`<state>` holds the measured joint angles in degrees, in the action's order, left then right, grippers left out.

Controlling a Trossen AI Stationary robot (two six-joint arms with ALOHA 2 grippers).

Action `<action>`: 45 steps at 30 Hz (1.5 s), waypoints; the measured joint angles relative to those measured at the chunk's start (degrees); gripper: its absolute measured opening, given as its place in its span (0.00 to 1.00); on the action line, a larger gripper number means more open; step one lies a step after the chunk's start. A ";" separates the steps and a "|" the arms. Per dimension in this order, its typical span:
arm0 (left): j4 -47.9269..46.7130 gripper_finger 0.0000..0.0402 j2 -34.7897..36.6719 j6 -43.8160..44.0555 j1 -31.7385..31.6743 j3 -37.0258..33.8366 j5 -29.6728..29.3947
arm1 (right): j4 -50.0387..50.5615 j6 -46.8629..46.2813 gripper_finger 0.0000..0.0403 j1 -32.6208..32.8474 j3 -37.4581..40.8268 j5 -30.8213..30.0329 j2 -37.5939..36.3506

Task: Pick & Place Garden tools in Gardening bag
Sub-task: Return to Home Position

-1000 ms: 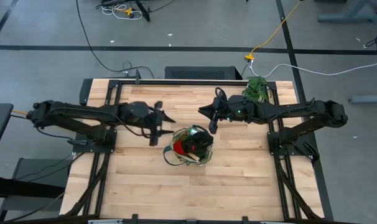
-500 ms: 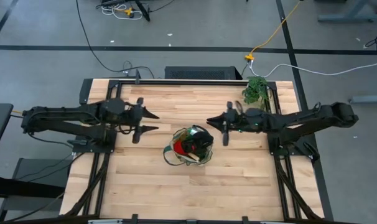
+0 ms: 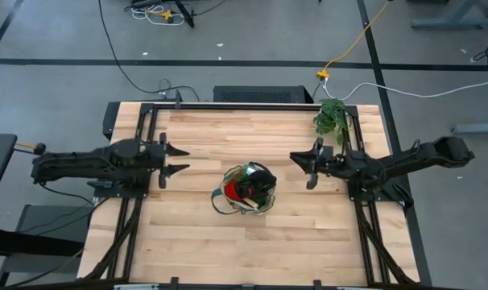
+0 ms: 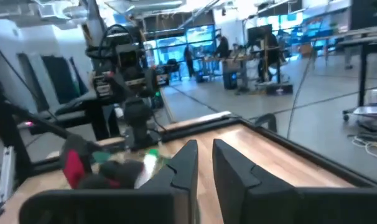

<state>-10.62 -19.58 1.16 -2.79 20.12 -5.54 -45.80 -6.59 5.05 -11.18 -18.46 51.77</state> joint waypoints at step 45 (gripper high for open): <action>12.49 0.51 15.49 7.18 0.11 -18.92 -1.09 | 8.26 -3.06 0.12 -0.05 10.25 -1.57 -28.17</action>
<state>1.87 -4.10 8.34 -2.68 1.19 -6.63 -37.54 -9.66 4.99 -0.93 -20.03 23.59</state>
